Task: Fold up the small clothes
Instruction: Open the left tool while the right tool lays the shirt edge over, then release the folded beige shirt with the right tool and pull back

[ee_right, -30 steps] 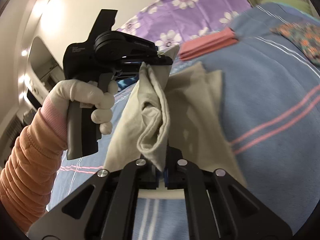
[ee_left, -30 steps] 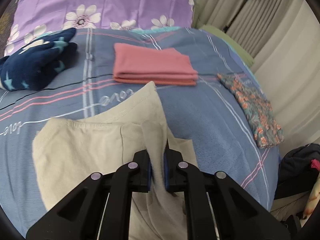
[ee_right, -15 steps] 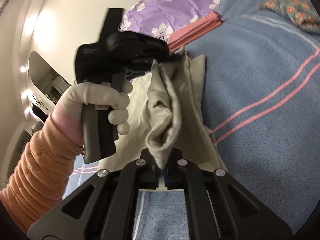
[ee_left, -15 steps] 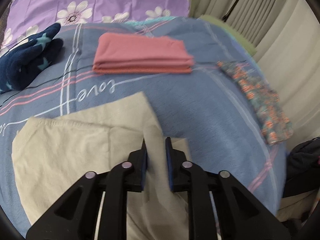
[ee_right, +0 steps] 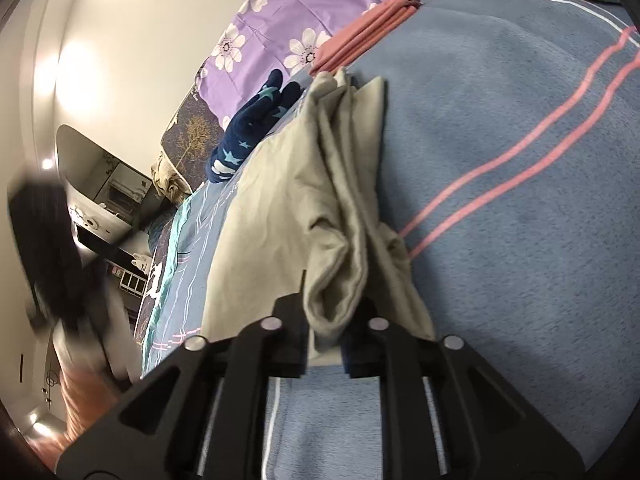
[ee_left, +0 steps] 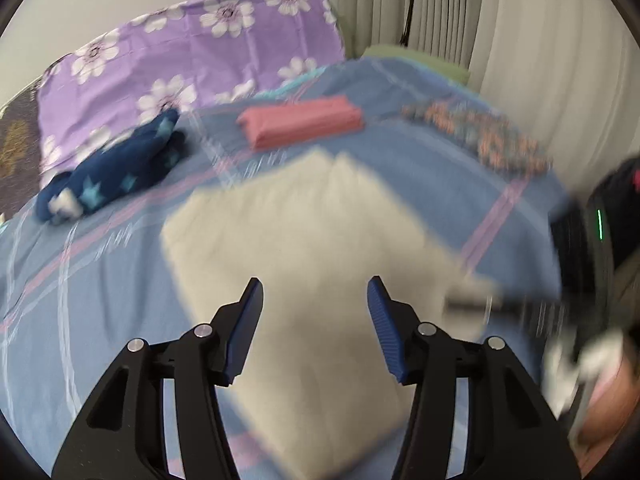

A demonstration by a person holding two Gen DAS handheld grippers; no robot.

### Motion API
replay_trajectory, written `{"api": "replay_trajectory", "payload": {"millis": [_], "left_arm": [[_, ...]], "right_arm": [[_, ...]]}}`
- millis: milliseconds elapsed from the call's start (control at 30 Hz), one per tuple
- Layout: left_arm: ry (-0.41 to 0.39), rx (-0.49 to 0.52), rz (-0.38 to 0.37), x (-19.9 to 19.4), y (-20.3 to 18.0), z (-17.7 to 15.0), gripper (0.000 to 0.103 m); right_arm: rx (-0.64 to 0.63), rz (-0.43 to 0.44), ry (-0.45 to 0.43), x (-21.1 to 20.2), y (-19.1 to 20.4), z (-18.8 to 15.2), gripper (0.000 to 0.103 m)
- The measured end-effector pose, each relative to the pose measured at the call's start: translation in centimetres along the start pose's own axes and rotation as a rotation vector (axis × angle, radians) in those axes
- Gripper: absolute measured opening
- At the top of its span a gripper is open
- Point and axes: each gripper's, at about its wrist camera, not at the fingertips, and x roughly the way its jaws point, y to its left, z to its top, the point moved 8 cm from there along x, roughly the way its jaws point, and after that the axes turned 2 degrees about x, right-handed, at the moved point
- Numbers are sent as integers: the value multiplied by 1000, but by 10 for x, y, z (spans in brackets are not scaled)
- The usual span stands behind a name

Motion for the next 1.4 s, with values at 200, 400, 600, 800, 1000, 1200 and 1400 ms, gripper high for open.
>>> {"api": "replay_trajectory", "payload": {"millis": [200,400,600,800,1000,1200,1400], "left_arm": [[71,6,61,-16,-3,-79,55],[67,-11,124,-7,-3,-94,55],[57,-28,156,-5,3,-92,55],[95,-32,184,-4,11,-108,48],[90,-11,170,-16,2,-109,20],[69,-52,-25,-33,-12,-105,8],[-12,3,-5,-35,-14,-76,11]], "right_arm": [[-16,-5,8,1,3,9,9],[19,93,-27,-17,24,21,6],[40,23,-23,-15,10,16,6],[58,-33,4,-7,-8,5,6],[-12,-51,-40,-26,11,9,6],[9,-142,-13,-19,-21,-2,6],[-240,-317,-168,-47,15,9,14]]}}
